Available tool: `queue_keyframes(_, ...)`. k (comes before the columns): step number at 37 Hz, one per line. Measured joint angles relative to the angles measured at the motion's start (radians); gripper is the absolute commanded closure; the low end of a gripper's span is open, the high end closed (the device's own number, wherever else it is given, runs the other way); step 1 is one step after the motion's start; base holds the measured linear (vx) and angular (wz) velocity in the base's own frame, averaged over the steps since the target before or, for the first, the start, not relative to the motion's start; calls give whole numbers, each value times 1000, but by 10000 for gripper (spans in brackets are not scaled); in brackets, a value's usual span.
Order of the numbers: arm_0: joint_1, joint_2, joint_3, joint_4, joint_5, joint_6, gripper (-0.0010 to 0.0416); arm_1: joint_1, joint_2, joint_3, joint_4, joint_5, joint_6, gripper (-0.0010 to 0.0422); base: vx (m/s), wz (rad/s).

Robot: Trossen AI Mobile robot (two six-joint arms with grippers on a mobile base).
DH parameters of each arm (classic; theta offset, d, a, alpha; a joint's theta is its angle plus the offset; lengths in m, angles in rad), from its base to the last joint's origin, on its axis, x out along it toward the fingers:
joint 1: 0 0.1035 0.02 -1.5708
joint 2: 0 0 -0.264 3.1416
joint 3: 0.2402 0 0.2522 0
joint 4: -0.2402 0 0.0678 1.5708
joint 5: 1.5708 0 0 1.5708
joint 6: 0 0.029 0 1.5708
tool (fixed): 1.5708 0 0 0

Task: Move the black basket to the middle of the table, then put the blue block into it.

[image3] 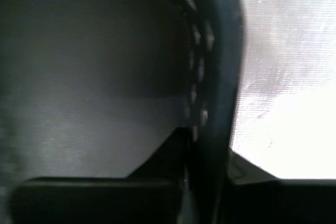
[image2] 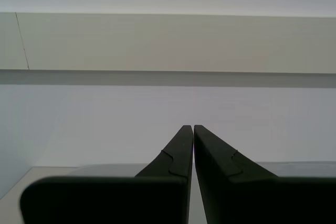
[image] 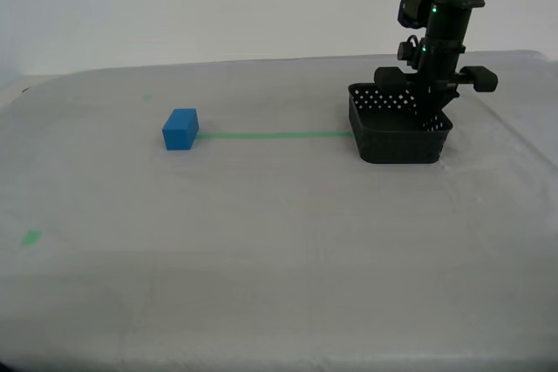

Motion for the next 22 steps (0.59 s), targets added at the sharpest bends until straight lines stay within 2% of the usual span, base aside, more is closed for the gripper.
queue_keyframes(18, 6, -20, 0, -8, -10, 2, 406, 0, 0, 0, 0, 0, 0, 412, 0, 0)
queue_keyframes(22, 6, -25, 0, -25, -40, 7, 406, 0, 0, 0, 0, 0, 0, 412, 0, 0)
